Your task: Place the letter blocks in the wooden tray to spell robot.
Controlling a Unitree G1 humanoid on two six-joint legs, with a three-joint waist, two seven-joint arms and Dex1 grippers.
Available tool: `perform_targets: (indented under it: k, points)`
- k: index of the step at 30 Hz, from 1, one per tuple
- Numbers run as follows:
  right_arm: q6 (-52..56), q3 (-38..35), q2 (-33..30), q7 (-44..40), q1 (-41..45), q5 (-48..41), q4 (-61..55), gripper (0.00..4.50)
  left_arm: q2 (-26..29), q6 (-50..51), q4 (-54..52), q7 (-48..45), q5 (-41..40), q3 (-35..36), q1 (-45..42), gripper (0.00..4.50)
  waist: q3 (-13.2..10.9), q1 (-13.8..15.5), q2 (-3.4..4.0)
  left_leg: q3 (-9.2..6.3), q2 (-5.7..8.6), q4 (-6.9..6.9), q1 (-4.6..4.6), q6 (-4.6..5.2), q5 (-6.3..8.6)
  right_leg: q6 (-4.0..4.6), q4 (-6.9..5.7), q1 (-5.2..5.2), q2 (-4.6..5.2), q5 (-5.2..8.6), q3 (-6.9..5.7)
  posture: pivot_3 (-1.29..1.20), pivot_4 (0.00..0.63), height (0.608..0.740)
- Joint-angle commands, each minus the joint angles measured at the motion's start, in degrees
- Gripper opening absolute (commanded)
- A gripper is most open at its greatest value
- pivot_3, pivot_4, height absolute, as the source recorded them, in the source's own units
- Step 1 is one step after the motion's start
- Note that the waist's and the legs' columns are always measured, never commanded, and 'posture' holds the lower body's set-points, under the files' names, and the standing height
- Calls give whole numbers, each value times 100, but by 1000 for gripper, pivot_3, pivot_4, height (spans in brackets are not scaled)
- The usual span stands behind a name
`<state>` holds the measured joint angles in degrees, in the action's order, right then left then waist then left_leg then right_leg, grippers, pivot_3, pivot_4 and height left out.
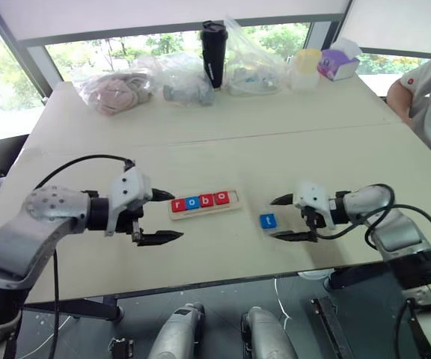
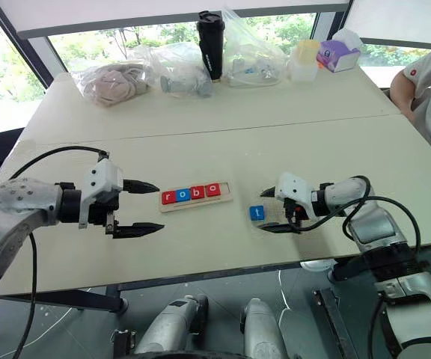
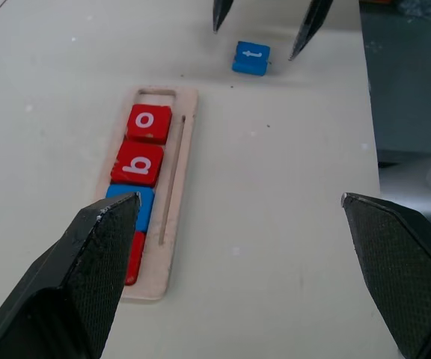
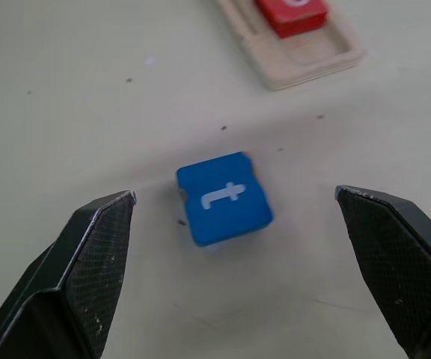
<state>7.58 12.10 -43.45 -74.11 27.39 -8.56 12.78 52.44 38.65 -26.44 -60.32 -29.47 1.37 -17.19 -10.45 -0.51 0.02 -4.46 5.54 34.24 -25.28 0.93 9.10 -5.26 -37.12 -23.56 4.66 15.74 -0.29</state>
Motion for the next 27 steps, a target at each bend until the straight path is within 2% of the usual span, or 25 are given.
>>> perform_targets:
  k: [1,4,11,15,19,27]
  points:
    - [-251,-43,61,-113,189,22,246,4439,75,64,-248,139,-109,257,28,4500,0,-2,0,0,0,0,0,0,0,7,0,0,0,4,0,0,150,740]
    - [-385,-45,170,-147,294,24,490,4439,85,100,-271,195,-131,281,48,4500,0,-8,0,0,0,1,3,-1,0,11,-2,2,-1,6,0,0,150,740]
    - [-419,-116,270,-174,391,-24,652,1137,129,93,-231,247,-151,246,51,4500,0,-2,0,0,0,0,3,-1,1,-2,-3,1,-1,-2,1,0,150,740]
    - [-58,-208,262,-93,640,-110,492,1149,121,53,-160,254,-119,206,39,4500,0,-7,0,0,0,0,3,-9,5,-1,-3,0,-1,-1,1,0,150,740]
    - [401,51,540,-239,1583,-40,578,1149,90,-69,119,212,13,56,-82,4500,-1,-53,3,1,0,0,3,-11,5,-1,-10,-7,-2,-2,3,0,150,740]
    - [-382,788,1342,-388,2663,810,2360,1149,10,-295,456,196,130,57,-61,4500,0,13,0,-1,6,-8,2,-17,6,-4,-8,-8,-4,-6,2,0,150,740]
